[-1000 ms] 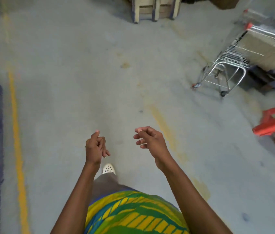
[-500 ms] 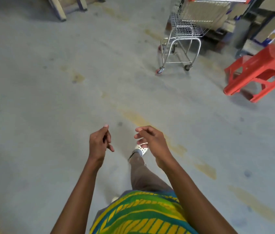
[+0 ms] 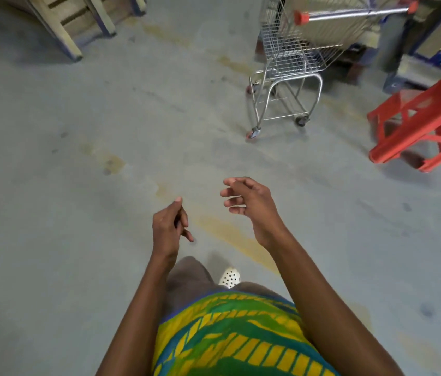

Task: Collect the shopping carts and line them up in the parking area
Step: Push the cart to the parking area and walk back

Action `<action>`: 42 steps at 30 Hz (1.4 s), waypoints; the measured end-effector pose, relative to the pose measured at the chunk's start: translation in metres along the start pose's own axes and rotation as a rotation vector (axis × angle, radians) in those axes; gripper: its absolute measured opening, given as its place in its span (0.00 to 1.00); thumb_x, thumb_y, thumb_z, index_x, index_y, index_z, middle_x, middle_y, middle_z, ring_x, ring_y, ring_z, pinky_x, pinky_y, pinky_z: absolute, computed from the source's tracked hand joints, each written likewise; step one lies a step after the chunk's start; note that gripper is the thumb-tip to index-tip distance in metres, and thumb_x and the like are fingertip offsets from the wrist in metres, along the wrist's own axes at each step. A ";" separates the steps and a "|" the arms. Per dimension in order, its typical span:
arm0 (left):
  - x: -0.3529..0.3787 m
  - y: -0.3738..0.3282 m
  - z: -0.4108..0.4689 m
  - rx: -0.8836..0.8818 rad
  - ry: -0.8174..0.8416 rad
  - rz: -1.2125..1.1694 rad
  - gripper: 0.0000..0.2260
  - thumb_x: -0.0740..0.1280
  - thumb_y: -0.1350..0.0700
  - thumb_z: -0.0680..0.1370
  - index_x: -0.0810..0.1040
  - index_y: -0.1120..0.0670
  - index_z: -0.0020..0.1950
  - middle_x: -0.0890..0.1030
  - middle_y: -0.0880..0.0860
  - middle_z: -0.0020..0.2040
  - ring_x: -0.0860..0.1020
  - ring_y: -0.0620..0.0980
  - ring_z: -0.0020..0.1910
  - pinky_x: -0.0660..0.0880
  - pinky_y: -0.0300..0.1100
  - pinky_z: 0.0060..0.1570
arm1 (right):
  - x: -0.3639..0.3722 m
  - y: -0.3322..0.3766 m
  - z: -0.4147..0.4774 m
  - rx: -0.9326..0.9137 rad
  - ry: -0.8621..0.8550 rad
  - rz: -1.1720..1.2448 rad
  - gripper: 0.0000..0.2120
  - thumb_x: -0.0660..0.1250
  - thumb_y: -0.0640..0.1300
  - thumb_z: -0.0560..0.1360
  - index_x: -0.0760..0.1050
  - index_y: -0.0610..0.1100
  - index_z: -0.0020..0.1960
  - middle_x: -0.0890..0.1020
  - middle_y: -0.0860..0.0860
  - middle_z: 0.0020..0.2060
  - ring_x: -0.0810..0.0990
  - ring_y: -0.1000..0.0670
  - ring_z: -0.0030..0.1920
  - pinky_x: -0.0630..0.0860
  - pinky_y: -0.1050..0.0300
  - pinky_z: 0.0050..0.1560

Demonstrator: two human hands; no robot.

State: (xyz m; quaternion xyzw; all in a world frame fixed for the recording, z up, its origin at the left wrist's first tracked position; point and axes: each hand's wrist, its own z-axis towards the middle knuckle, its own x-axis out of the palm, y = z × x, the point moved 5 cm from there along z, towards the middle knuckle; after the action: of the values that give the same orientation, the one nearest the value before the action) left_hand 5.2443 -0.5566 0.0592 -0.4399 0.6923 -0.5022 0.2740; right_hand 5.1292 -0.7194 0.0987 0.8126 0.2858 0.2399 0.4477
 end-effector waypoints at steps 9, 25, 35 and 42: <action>0.160 -0.042 0.190 -0.005 0.291 0.043 0.25 0.63 0.47 0.80 0.71 0.65 0.31 0.59 0.52 0.21 0.59 0.51 0.20 0.71 0.44 0.26 | -0.064 0.054 0.148 0.053 -0.206 0.028 0.08 0.67 0.45 0.82 0.83 0.44 0.55 0.87 0.49 0.43 0.81 0.50 0.40 0.75 0.52 0.47; 0.526 -0.203 0.439 0.369 0.796 0.552 0.14 0.63 0.41 0.78 0.78 0.48 0.39 0.77 0.46 0.28 0.75 0.50 0.30 0.74 0.55 0.40 | -0.208 0.216 0.353 -0.013 -0.642 0.233 0.07 0.67 0.43 0.82 0.83 0.42 0.53 0.86 0.48 0.41 0.80 0.50 0.37 0.74 0.57 0.41; 0.728 -0.172 0.564 0.676 0.374 1.158 0.29 0.48 0.39 0.80 0.79 0.57 0.60 0.80 0.61 0.57 0.75 0.61 0.59 0.70 0.59 0.61 | -0.392 0.337 0.497 -0.141 -0.666 0.154 0.06 0.67 0.43 0.81 0.83 0.43 0.53 0.85 0.50 0.40 0.80 0.52 0.38 0.75 0.62 0.38; 0.728 -0.149 0.595 0.522 0.228 1.465 0.36 0.43 0.39 0.84 0.85 0.59 0.50 0.84 0.62 0.43 0.83 0.61 0.45 0.75 0.49 0.48 | -0.480 0.418 0.621 -0.270 -0.694 -0.507 0.05 0.68 0.50 0.79 0.81 0.50 0.52 0.84 0.54 0.44 0.80 0.54 0.44 0.76 0.55 0.49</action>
State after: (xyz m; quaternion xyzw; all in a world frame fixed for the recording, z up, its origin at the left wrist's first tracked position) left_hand 5.4452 -1.4866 0.0387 0.2617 0.6893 -0.3822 0.5570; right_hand 5.2884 -1.5949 0.0953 0.6838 0.2749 -0.1289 0.6635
